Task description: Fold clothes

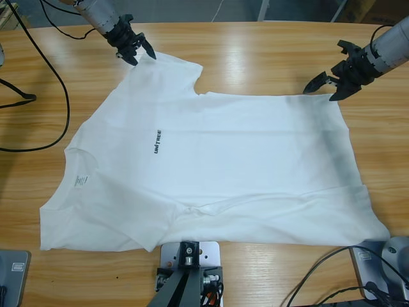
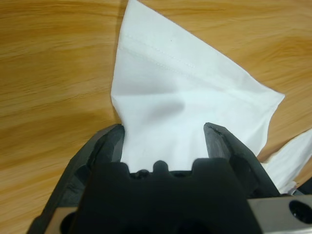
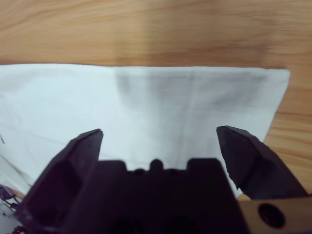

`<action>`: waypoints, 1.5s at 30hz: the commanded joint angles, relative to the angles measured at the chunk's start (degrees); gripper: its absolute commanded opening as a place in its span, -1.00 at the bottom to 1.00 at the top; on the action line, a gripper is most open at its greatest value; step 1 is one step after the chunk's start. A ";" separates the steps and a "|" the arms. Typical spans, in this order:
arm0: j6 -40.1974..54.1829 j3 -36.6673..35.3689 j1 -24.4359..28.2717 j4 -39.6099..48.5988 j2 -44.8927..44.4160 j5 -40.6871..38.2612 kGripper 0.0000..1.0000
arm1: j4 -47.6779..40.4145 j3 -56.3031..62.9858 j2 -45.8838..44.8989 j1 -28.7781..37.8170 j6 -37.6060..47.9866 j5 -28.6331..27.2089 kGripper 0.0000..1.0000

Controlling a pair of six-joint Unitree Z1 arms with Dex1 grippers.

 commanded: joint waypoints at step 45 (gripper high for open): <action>9.16 -29.54 -2.87 -0.04 -4.03 18.58 0.74 | -3.73 5.51 0.78 -0.79 -1.33 -1.89 1.00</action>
